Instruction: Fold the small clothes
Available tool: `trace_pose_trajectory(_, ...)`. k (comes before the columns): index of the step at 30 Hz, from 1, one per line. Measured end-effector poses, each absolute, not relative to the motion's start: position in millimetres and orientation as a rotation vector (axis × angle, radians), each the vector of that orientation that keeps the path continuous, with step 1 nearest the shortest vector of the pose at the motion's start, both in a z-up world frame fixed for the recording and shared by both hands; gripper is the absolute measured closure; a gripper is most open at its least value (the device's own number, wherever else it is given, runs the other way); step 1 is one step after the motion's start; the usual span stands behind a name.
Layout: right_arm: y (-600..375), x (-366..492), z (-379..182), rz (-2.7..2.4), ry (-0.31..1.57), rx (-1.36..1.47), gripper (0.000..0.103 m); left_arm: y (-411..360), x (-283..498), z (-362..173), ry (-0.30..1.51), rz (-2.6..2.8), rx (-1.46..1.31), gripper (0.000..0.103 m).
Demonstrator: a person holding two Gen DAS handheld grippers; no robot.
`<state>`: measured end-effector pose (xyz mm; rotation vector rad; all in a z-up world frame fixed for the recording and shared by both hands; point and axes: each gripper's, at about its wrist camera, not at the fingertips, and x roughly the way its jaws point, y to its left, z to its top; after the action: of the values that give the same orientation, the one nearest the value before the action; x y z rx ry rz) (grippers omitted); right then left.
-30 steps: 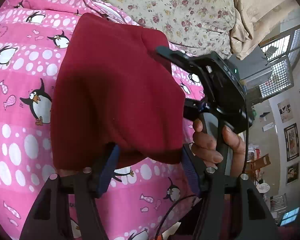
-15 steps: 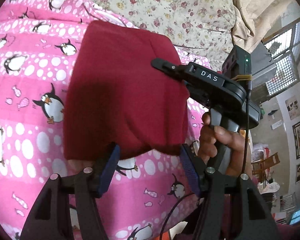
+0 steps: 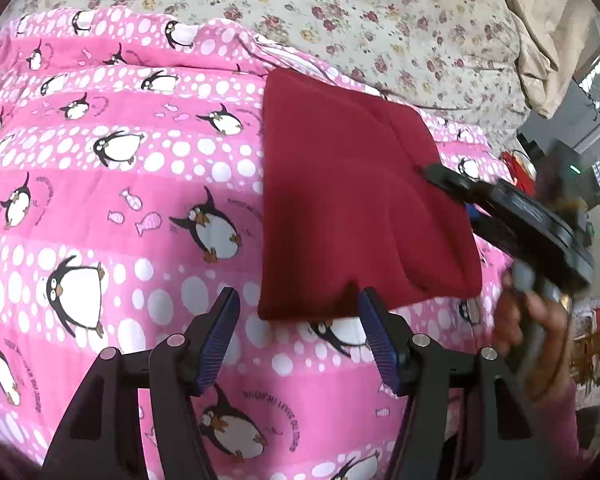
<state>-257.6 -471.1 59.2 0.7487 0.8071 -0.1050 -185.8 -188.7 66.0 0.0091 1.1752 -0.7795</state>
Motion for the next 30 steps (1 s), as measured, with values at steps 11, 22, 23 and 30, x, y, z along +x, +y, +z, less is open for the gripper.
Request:
trace_pose_trajectory(11, -431, -279, 79, -0.025, 0.856, 0.674, 0.062, -223, -165, 72, 1.104, -0.691, 0.056, 0.062)
trace_pose_trajectory(22, -450, -310, 59, -0.119, 0.903, 0.629, 0.093, -233, -169, 53, 1.12, -0.697, 0.087, 0.061)
trace_pose_trajectory(23, -452, -310, 63, -0.103, 0.897, 0.644, 0.092, -233, -168, 53, 1.116, -0.695, 0.09, 0.061)
trace_pose_trajectory(30, -468, -297, 75, -0.185, 0.826, 0.773, 0.036, -236, -166, 49, 1.121, -0.693, 0.086, 0.061)
